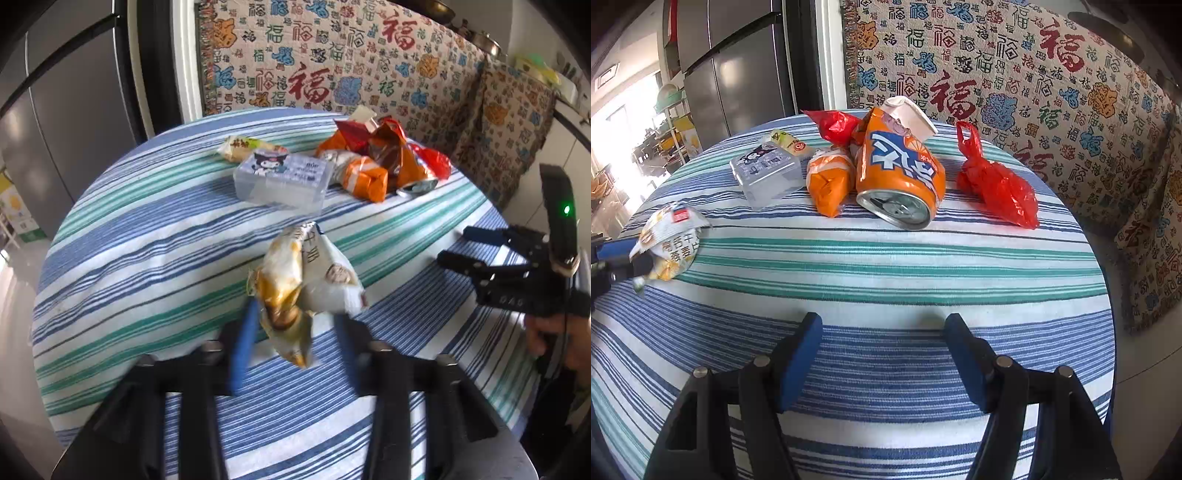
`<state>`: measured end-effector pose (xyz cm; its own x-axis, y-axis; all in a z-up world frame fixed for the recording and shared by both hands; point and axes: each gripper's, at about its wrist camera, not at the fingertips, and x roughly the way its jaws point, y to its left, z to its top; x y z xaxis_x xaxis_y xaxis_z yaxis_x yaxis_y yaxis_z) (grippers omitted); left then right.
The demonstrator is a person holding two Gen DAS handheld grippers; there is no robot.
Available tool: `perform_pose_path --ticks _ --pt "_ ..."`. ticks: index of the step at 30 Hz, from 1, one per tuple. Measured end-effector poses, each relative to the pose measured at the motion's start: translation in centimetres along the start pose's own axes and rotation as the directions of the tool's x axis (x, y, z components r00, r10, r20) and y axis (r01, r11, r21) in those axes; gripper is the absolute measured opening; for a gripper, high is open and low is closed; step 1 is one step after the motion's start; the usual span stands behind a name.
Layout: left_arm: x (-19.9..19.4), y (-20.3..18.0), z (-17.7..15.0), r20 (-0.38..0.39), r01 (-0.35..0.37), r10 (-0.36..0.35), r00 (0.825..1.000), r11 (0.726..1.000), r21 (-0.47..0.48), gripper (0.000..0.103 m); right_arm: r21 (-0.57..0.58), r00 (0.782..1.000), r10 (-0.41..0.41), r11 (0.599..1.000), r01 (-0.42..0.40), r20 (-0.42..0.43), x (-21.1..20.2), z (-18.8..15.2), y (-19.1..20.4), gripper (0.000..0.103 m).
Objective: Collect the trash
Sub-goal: 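Grasp the white-gold milk bread bag with the left tool and lift it, then reach the right tool to the red plastic bag and close on it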
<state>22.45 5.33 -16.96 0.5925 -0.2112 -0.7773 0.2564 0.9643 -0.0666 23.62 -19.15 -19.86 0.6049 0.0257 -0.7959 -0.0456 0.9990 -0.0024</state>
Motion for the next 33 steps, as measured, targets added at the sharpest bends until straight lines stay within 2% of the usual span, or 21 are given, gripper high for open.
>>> perform_pose_path --ticks 2,6,10,11,12,15,23,28,33 --pt "0.6 0.0 -0.4 0.004 0.003 -0.003 1.0 1.0 0.001 0.083 0.003 1.0 0.001 1.0 -0.001 0.0 -0.1 -0.2 0.0 0.07" --pt "2.8 -0.4 -0.1 -0.035 0.018 -0.018 0.999 0.999 0.027 0.085 0.009 1.0 0.0 1.0 0.0 -0.003 0.1 -0.2 -0.2 0.072" --pt "4.5 0.4 0.8 -0.035 -0.038 0.038 0.999 0.999 -0.003 0.092 0.008 1.0 0.005 1.0 -0.005 -0.005 0.2 -0.3 -0.2 0.075" --pt "4.7 0.5 1.0 -0.031 -0.068 0.068 0.997 0.998 -0.007 0.092 0.007 1.0 0.004 1.0 -0.004 -0.005 0.2 -0.3 -0.2 0.075" --pt "5.0 0.7 1.1 -0.033 -0.097 0.097 0.995 0.995 -0.006 0.096 0.007 1.0 0.005 1.0 -0.005 -0.005 0.2 -0.3 -0.2 0.075" --pt "5.5 1.6 1.5 -0.046 -0.132 0.129 0.991 0.99 -0.049 0.101 -0.003 1.0 0.008 1.0 -0.009 -0.006 0.4 -0.2 -0.2 0.076" --pt "5.8 2.8 1.8 -0.052 -0.172 0.168 0.984 0.98 -0.098 0.103 -0.011 1.0 0.002 1.0 -0.002 -0.015 0.7 0.0 -1.1 0.078" --pt "5.8 2.7 1.8 -0.052 -0.173 0.168 0.984 0.98 -0.099 0.103 0.069 0.998 -0.048 0.996 0.05 -0.029 1.0 0.3 -3.7 0.078" --pt "5.8 2.7 1.8 -0.052 -0.173 0.169 0.984 0.98 -0.099 0.103 0.073 0.998 -0.051 0.996 0.053 -0.028 1.1 0.5 -4.0 0.078"
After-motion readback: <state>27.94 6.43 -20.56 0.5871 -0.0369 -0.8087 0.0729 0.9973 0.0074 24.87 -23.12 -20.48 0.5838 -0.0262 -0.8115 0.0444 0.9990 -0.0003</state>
